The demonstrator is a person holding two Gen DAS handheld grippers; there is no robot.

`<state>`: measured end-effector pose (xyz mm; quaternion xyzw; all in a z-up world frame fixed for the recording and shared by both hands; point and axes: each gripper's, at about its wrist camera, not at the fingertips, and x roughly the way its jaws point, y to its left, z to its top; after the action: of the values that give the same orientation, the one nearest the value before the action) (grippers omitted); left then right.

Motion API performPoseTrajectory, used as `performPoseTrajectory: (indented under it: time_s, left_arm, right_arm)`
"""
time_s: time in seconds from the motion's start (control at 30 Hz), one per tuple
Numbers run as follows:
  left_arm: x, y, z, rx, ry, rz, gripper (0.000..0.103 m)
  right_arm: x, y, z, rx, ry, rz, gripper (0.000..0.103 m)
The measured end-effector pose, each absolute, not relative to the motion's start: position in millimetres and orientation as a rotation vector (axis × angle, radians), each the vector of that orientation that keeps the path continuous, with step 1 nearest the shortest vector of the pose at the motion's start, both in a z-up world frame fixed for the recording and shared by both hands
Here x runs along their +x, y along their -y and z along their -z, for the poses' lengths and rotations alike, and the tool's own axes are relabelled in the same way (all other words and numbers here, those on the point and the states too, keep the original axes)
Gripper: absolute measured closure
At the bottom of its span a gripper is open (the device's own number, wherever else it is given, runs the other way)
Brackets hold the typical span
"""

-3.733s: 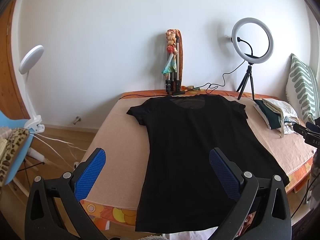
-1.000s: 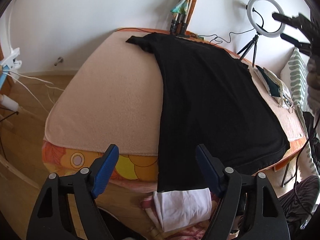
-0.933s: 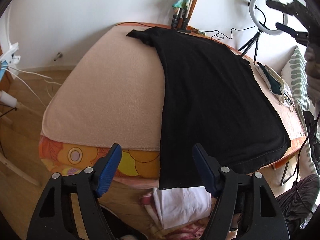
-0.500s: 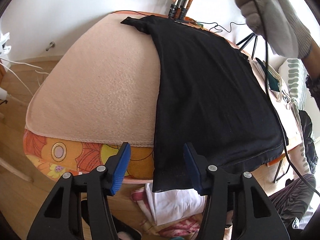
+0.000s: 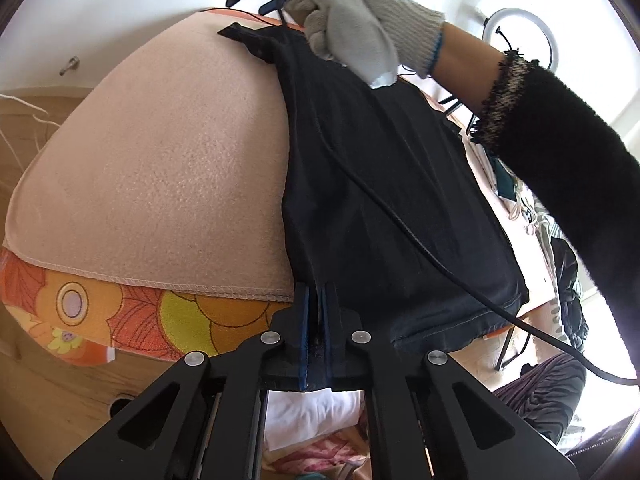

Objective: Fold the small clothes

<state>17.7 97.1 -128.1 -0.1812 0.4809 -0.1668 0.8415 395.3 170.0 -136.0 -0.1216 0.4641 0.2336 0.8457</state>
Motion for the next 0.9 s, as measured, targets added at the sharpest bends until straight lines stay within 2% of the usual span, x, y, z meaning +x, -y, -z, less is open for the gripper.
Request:
performPoseTrajectory:
  time_s: [0.27, 0.4, 0.53, 0.9]
  left_arm:
    - [23.7, -91.5, 127.1, -0.377, -1.01, 0.381, 0.101]
    - [24.2, -91.2, 128.2, -0.383, -1.006, 0.39, 0.101]
    - [25.2, -90.2, 123.1, -0.375, -0.994, 0.399, 0.102]
    - [22.3, -79.5, 113.1, -0.344, -0.958, 0.446, 0.102]
  right_arm:
    - [422.0, -193.8, 170.6, -0.346, -1.013, -0.434, 0.059]
    - [429.3, -196.3, 182.0, -0.363, -1.039, -0.408, 0.085]
    - [432.7, -190.3, 182.9, -0.358, -1.025, -0.413, 0.097]
    - [437.2, -134.2, 123.7, -0.185, -0.912, -0.42, 0.099]
